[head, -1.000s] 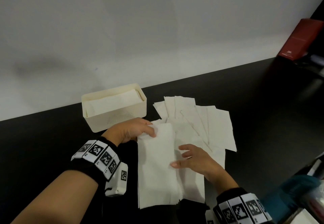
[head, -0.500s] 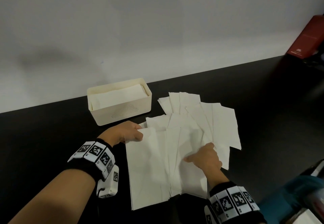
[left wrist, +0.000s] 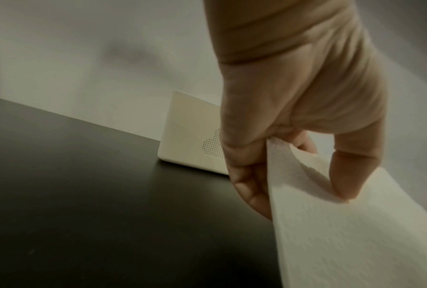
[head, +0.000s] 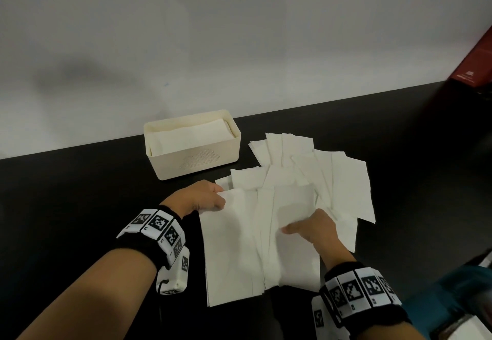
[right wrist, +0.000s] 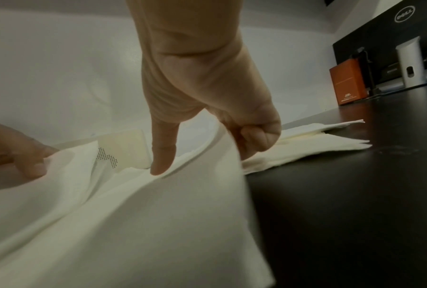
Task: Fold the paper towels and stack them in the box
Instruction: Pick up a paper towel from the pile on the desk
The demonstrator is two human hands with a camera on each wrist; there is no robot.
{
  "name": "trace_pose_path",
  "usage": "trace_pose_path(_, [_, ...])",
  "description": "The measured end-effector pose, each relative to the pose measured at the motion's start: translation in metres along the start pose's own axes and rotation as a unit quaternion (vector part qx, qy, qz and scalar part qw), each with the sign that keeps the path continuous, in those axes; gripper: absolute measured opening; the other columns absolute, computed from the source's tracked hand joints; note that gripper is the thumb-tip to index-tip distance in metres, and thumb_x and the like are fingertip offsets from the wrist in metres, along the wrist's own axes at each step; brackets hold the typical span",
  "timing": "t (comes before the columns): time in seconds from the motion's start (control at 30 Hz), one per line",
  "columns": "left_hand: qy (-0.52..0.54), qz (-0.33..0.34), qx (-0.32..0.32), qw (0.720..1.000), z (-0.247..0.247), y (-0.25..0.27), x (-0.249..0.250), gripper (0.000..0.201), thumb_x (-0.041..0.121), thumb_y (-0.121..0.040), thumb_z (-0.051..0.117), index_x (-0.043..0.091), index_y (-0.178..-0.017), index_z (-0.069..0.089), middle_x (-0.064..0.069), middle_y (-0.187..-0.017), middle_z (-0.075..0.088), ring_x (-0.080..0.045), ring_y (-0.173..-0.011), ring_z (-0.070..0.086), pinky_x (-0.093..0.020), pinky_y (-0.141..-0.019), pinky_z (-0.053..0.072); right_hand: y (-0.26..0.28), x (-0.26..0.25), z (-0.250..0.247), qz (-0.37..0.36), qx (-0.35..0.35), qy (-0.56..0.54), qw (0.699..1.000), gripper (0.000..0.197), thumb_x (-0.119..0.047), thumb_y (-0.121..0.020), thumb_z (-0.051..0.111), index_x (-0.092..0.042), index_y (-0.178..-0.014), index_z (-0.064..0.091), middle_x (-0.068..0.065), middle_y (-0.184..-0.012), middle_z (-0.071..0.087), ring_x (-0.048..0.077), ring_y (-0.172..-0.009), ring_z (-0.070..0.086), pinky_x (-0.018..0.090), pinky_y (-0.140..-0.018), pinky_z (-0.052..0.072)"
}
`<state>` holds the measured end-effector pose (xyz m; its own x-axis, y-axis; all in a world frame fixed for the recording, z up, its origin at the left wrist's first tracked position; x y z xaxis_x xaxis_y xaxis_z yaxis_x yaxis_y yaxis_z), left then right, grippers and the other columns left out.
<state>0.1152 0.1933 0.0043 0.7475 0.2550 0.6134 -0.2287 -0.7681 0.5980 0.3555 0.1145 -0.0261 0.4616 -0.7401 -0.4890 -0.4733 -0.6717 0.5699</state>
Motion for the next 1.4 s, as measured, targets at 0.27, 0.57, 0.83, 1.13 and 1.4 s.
trace_pose_path(0.27, [0.028, 0.022, 0.000, 0.999, 0.000, 0.001, -0.002, 0.012, 0.004, -0.080, 0.059, 0.011, -0.085, 0.068, -0.001, -0.078, 0.061, -0.009, -0.068, 0.055, -0.014, -0.058, 0.043, 0.002, -0.002, 0.006, 0.014, -0.027, 0.030, 0.999, 0.051, -0.018, -0.076, 0.076, 0.006, -0.117, 0.057, 0.017, -0.120, 0.062, 0.029, -0.110, 0.060, 0.031, -0.088, 0.048])
trace_pose_path(0.57, [0.072, 0.077, 0.024, 0.994, -0.031, 0.012, 0.005, 0.019, 0.014, -0.048, 0.059, 0.008, -0.065, 0.064, -0.005, -0.073, 0.060, -0.019, -0.074, 0.052, -0.025, -0.069, 0.039, -0.008, 0.008, -0.014, 0.018, -0.009, 0.037, 0.999, 0.057, -0.023, -0.077, 0.076, 0.005, -0.121, 0.053, 0.016, -0.121, 0.060, 0.030, -0.112, 0.057, 0.031, -0.090, 0.045])
trace_pose_path(0.83, [0.286, 0.167, 0.007, 0.943, -0.054, 0.025, 0.027, 0.028, 0.006, -0.044, 0.065, 0.007, -0.072, 0.071, -0.004, -0.073, 0.069, -0.019, -0.076, 0.060, -0.025, -0.065, 0.049, 0.024, -0.024, -0.035, -0.129, 0.120, 0.001, 0.984, 0.089, -0.046, -0.073, 0.075, -0.016, -0.144, 0.030, 0.010, -0.138, 0.044, 0.030, -0.129, 0.039, 0.042, -0.104, 0.038])
trace_pose_path(1.13, [0.299, 0.219, 0.031, 0.928, -0.051, 0.033, 0.055, 0.018, 0.004, -0.064, 0.071, 0.009, -0.079, 0.065, 0.004, -0.065, 0.069, -0.009, -0.058, 0.064, -0.015, -0.055, 0.051, 0.078, -0.092, -0.020, -0.336, -0.249, -0.048, 0.907, 0.066, -0.056, -0.058, 0.076, -0.030, -0.116, 0.058, -0.006, -0.117, 0.065, 0.014, -0.110, 0.061, 0.033, -0.098, 0.048])
trace_pose_path(1.4, [0.293, 0.211, 0.036, 0.932, -0.056, 0.030, 0.050, 0.022, 0.010, -0.059, 0.068, 0.014, -0.079, 0.059, -0.004, -0.078, 0.062, -0.017, -0.069, 0.058, -0.023, -0.061, 0.048, 0.065, -0.111, -0.021, -0.307, -0.251, 0.006, 0.918, 0.033, -0.013, -0.074, 0.077, -0.016, -0.104, 0.065, 0.002, -0.109, 0.067, 0.017, -0.096, 0.062, 0.025, -0.078, 0.053])
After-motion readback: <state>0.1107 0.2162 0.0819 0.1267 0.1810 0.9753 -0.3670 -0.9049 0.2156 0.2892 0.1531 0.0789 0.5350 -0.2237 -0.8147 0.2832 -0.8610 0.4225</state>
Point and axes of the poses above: each hand's wrist, its own y-axis away from the middle knuckle, its own z-axis out of the palm, x = y × z, the point moved 4 cm from there along -y, towards the middle knuckle
